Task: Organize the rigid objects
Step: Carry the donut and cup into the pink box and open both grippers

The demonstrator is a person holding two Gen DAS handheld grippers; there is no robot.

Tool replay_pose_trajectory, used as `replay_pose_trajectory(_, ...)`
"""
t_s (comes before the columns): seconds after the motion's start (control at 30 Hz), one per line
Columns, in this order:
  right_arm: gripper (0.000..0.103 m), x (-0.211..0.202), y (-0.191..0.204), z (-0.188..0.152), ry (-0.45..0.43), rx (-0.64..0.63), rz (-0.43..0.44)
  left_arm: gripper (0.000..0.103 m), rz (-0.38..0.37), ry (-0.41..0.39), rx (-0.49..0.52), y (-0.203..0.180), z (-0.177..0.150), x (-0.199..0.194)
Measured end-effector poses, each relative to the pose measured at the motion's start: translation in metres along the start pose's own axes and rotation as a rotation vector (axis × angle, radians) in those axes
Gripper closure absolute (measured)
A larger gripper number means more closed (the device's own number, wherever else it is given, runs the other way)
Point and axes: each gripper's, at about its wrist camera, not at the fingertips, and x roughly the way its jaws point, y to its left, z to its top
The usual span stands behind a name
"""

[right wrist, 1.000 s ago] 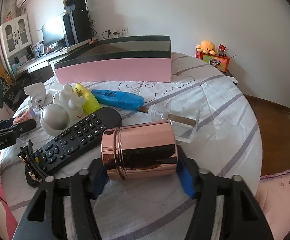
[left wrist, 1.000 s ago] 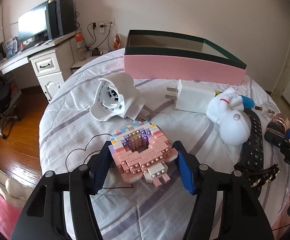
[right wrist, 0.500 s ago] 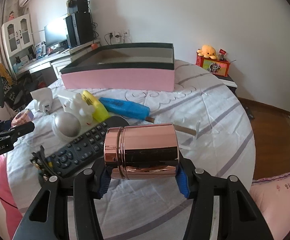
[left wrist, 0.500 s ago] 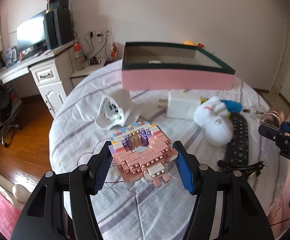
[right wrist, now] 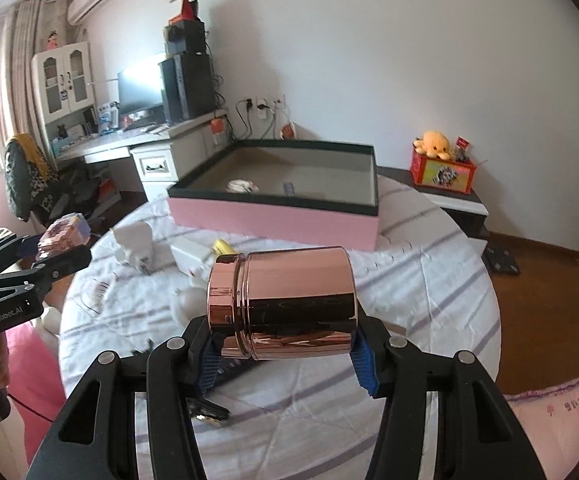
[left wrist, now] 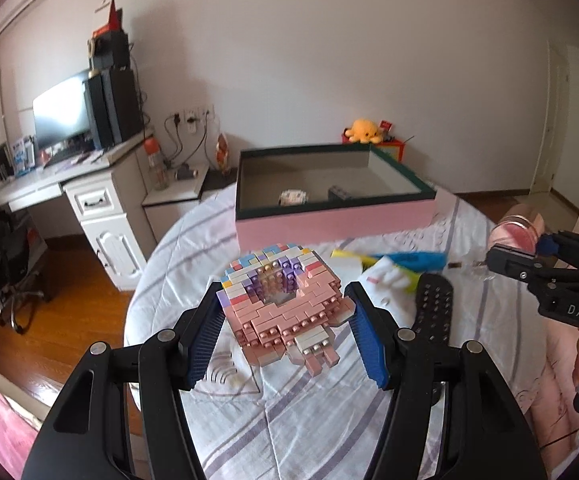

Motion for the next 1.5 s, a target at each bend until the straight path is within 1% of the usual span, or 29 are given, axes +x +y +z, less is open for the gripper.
replay_pose_trajectory(0.1, 0.048, -0.003, 0.002, 0.013, -0.015, -0.012, 0.022, 0.041, -0.013, -0.03, 0.014, -0.002, 0.015, -0.006)
replay_pose_trajectory(0.23, 0.048, -0.003, 0.003, 0.039, -0.04, -0.026, 0.064, 0.041, -0.048, -0.079, 0.03, -0.005, 0.046, -0.008)
replay_pose_trajectory(0.33, 0.048, 0.003, 0.004, 0.061, -0.054, -0.052, 0.063, 0.041, -0.062, -0.102, 0.048, -0.006, 0.075, 0.001)
replay_pose_trajectory(0.47, 0.048, 0.022, 0.004, 0.099, -0.064, -0.087, 0.061, 0.041, -0.054, -0.111, 0.076, -0.008, 0.112, 0.021)
replay_pose_trajectory(0.53, 0.048, 0.032, 0.002, 0.114, -0.061, -0.092, 0.071, 0.041, -0.061, -0.103, 0.082, -0.007, 0.132, 0.038)
replay_pose_trajectory(0.63, 0.048, 0.054, -0.003, 0.138, -0.051, -0.099, 0.056, 0.041, -0.084, -0.08, 0.086, -0.004, 0.163, 0.07)
replay_pose_trajectory(0.7, 0.048, 0.075, -0.008, 0.155, -0.035, -0.097, 0.041, 0.041, -0.094, -0.055, 0.085, -0.002, 0.177, 0.091)
replay_pose_trajectory(0.77, 0.048, 0.094, -0.012, 0.164, -0.016, -0.088, 0.038, 0.041, -0.109, -0.015, 0.072, 0.003, 0.193, 0.123)
replay_pose_trajectory(0.8, 0.048, 0.11, -0.015, 0.171, 0.002, -0.079, 0.039, 0.041, -0.111, 0.003, 0.069, 0.004, 0.198, 0.136)
replay_pose_trajectory(0.83, 0.048, 0.123, -0.019, 0.176, 0.022, -0.068, 0.043, 0.041, -0.105, 0.034, 0.062, 0.007, 0.204, 0.157)
replay_pose_trajectory(0.9, 0.048, 0.15, -0.025, 0.18, 0.061, -0.05, 0.025, 0.041, -0.099, 0.078, 0.06, 0.009, 0.209, 0.186)
replay_pose_trajectory(0.97, 0.048, 0.177, -0.031, 0.183, 0.101, -0.026, 0.004, 0.041, -0.104, 0.146, 0.045, 0.012, 0.212, 0.222)
replay_pose_trajectory(1.03, 0.048, 0.199, -0.039, 0.184, 0.139, -0.008, 0.014, 0.041, -0.077, 0.201, 0.039, 0.014, 0.211, 0.254)
replay_pose_trajectory(1.1, 0.048, 0.228, -0.045, 0.182, 0.19, 0.012, 0.006, 0.041, -0.065, 0.246, 0.028, 0.016, 0.207, 0.279)
replay_pose_trajectory(1.2, 0.048, 0.259, -0.055, 0.177, 0.264, 0.031, 0.012, 0.041, -0.057, 0.318, 0.014, 0.018, 0.194, 0.314)
replay_pose_trajectory(1.33, 0.048, 0.29, -0.061, 0.168, 0.362, 0.036, 0.011, 0.041, -0.027, 0.367, 0.032, 0.019, 0.18, 0.337)
replay_pose_trajectory(1.4, 0.048, 0.299, -0.066, 0.167, 0.395, 0.045, 0.006, 0.041, -0.032, 0.389, 0.027, 0.02, 0.177, 0.342)
replay_pose_trajectory(1.43, 0.048, 0.301, -0.066, 0.167, 0.406, 0.048, 0.01, 0.041, -0.04, 0.404, 0.014, 0.022, 0.177, 0.345)
replay_pose_trajectory(1.5, 0.048, 0.3, -0.065, 0.171, 0.395, 0.034, 0.007, 0.041, -0.04, 0.399, 0.017, 0.024, 0.178, 0.345)
